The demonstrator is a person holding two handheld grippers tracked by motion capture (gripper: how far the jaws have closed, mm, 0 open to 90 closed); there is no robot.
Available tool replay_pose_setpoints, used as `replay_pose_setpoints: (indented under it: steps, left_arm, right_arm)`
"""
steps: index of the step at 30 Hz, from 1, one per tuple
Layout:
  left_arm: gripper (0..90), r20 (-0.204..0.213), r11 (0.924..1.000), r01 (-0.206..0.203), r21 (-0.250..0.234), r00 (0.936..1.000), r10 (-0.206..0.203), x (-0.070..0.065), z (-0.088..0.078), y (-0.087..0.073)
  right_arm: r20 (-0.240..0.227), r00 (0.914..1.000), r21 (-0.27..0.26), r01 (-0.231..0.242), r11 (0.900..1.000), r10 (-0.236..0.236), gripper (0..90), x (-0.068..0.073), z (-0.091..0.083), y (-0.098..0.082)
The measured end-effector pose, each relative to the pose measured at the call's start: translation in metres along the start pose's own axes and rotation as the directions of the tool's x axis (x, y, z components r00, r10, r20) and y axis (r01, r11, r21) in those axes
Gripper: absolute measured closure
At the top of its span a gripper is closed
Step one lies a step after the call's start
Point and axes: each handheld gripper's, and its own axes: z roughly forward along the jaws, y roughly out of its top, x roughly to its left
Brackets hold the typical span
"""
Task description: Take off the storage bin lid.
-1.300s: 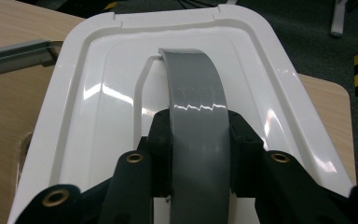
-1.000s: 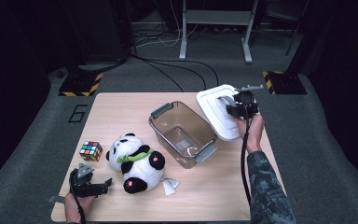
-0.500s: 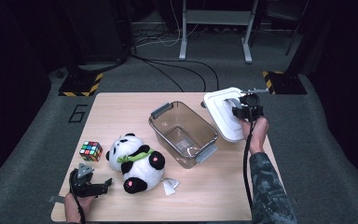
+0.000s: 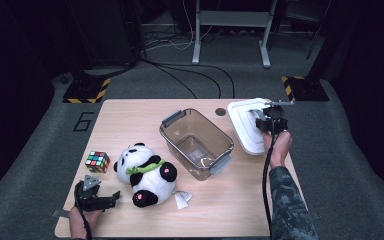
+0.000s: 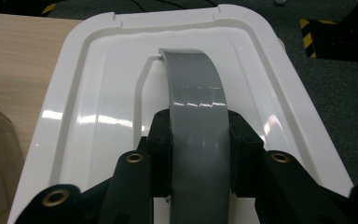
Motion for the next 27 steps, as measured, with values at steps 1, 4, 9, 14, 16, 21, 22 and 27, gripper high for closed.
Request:
replay_pose_setpoints:
  steps: [1,4,9,14,16,21,22,27]
  left_arm:
    - [3.0,0.000,1.0000,0.000,0.000,1.0000,0.000,0.000,0.000,0.000]
    - [3.0,0.000,1.0000,0.001,0.000,1.0000,-0.001,0.000,0.000,0.000]
    - [3.0,0.000,1.0000,0.000,0.000,1.0000,0.000,0.000,0.000,0.000]
    - [3.0,0.000,1.0000,0.000,0.000,1.0000,0.000,0.000,0.000,0.000]
    - [3.0,0.000,1.0000,0.000,0.000,1.0000,0.000,0.000,0.000,0.000]
    - [3.0,0.000,1.0000,0.000,0.000,1.0000,0.000,0.000,0.000,0.000]
    - [3.0,0.000,1.0000,0.000,0.000,1.0000,0.000,0.000,0.000,0.000]
    - [3.0,0.000,1.0000,0.000,0.000,1.0000,0.000,0.000,0.000,0.000]
  right_arm:
    - [0.001,1.0000,0.001,-0.003,1.000,0.003,66.7,-0.001,0.001,-0.002]
    - [0.014,0.9999,0.006,-0.010,1.000,0.010,66.7,-0.002,0.006,-0.008]
    - [0.028,0.9993,0.018,-0.025,1.000,0.025,66.7,-0.005,0.014,-0.018]
    - [0.039,0.9986,0.032,-0.038,0.999,0.037,66.7,-0.007,0.021,-0.028]
    - [0.046,0.9980,0.038,-0.044,0.998,0.043,66.7,-0.008,0.024,-0.032]
    - [0.046,0.9972,0.052,-0.061,0.997,0.058,66.7,-0.009,0.030,-0.041]
    - [0.047,0.9972,0.053,-0.061,0.997,0.059,66.7,-0.009,0.031,-0.043]
    - [0.056,0.9950,0.064,-0.086,0.994,0.082,66.6,-0.009,0.038,-0.053]
